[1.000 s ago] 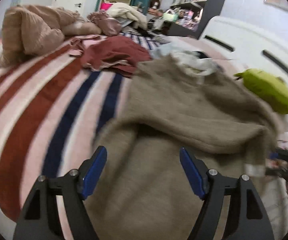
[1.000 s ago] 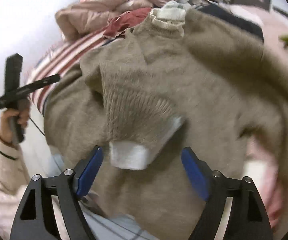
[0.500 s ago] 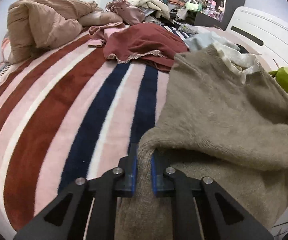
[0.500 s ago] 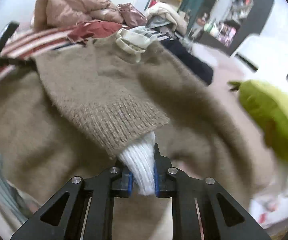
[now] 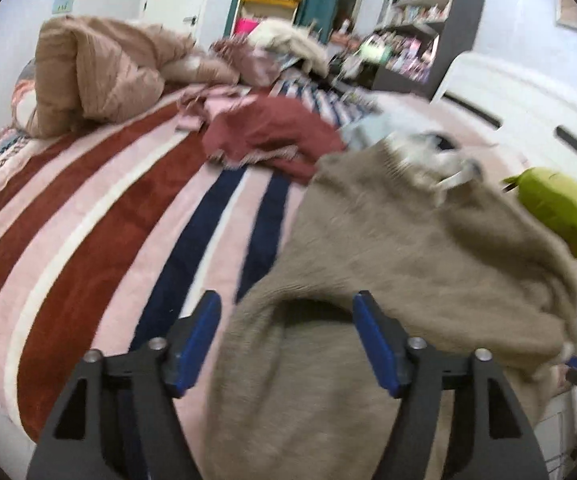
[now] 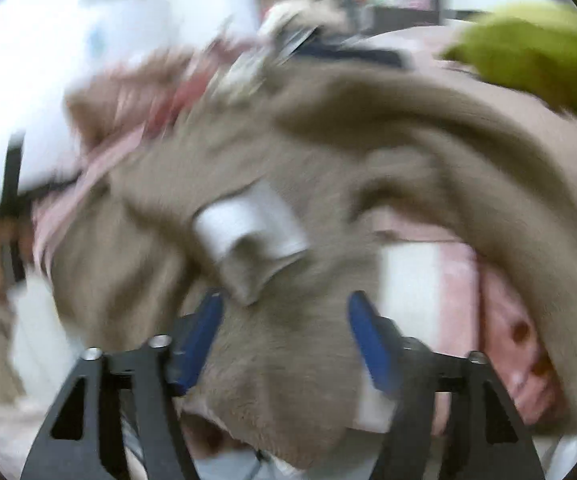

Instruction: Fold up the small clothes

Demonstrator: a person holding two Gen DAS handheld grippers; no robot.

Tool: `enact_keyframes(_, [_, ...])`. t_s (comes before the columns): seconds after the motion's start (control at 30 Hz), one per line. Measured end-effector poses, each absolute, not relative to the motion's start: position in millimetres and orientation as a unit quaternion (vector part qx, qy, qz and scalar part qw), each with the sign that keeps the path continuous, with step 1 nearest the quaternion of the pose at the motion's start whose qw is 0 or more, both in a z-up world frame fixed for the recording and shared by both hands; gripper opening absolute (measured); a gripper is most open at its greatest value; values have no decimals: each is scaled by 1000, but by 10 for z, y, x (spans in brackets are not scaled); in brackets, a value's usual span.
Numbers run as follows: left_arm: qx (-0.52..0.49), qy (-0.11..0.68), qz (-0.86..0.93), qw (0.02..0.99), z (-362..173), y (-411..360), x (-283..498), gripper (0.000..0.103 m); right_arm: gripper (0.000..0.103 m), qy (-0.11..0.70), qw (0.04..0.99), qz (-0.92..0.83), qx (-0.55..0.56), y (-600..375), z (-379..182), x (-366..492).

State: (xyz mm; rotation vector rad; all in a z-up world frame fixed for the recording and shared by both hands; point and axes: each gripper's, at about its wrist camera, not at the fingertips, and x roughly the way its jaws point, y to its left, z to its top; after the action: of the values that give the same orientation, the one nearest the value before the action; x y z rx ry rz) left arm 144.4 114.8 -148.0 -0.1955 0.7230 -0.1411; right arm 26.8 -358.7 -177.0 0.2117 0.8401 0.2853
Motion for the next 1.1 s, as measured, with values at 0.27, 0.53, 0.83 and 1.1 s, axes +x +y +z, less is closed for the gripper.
enact_keyframes(0.27, [-109, 314, -141, 932, -1135, 795, 1163, 76, 68, 356, 896, 17, 265, -4419, -2193, 54])
enact_keyframes(0.53, [-107, 304, -139, 936, -1031, 694, 1051, 77, 69, 283, 916, -46, 282, -4809, -2171, 230])
enact_keyframes(0.83, [-117, 297, -135, 938, -1051, 755, 969, 78, 70, 323, 903, -35, 281, -4642, -2203, 328])
enact_keyframes(1.1, [-122, 297, -148, 936, -1086, 756, 922, 80, 75, 283, 919, -91, 260, -4642, -2257, 539])
